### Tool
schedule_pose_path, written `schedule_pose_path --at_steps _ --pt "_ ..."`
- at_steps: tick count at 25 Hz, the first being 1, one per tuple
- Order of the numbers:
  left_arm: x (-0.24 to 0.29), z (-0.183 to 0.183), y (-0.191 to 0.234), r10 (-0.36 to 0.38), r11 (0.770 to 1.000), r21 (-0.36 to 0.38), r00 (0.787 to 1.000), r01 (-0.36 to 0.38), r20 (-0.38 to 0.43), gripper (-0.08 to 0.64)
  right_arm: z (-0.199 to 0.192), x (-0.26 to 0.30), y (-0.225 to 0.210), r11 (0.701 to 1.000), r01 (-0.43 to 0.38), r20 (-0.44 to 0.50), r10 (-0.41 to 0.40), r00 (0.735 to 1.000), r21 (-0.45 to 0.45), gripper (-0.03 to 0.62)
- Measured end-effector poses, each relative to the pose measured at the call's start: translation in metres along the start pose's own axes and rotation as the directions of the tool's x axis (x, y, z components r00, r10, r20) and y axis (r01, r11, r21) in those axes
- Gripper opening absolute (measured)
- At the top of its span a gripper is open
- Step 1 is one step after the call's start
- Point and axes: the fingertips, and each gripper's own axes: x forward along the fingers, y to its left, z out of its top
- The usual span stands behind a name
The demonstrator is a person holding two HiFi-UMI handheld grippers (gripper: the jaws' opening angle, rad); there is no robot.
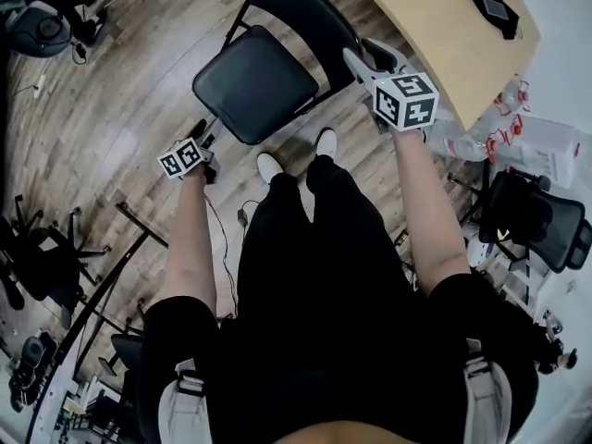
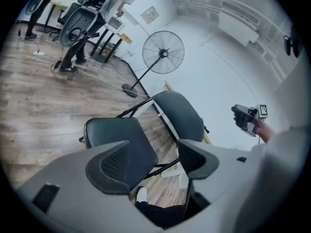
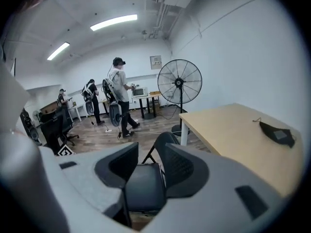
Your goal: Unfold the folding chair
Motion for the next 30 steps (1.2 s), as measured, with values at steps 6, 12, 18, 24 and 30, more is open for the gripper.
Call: schedule_pose_path --at_steps 6,12,18,24,30 --pt "-0.052 0.043 -0.101 -0.116 0.989 0.107 0.989 0.106 0.094 0.307 0.035 -0.042 0.033 0.997 -0.072 0.141 0.067 0.988 0.027 0.163" --pt "-0.107 0.078 -0.207 -0.206 0.954 0.259 0.956 0.149 0.207 0.264 0.063 -0.101 0.078 0.984 -0.167 0.275 0.176 0.945 -0.056 0.16" --pt "-0.157 0.084 -0.307 -0.31 0.843 0.51 0.93 0.172 0.199 0.202 0.064 -0.152 0.134 0.96 -0.268 0.348 0.278 0.895 -0.077 0.137" --pt "-0.19 0.075 -0.37 -0.334 0.711 0.692 0.926 0.125 0.177 0.078 0.053 -0.172 0.189 0.938 -0.339 0.377 0.341 0.861 -0.075 0.092" --pt "-0.196 0.07 -0.393 -0.327 0.629 0.776 0.924 0.057 0.197 -0.005 0.054 -0.172 0.216 0.914 -0.389 0.371 0.402 0.837 -0.115 0.018"
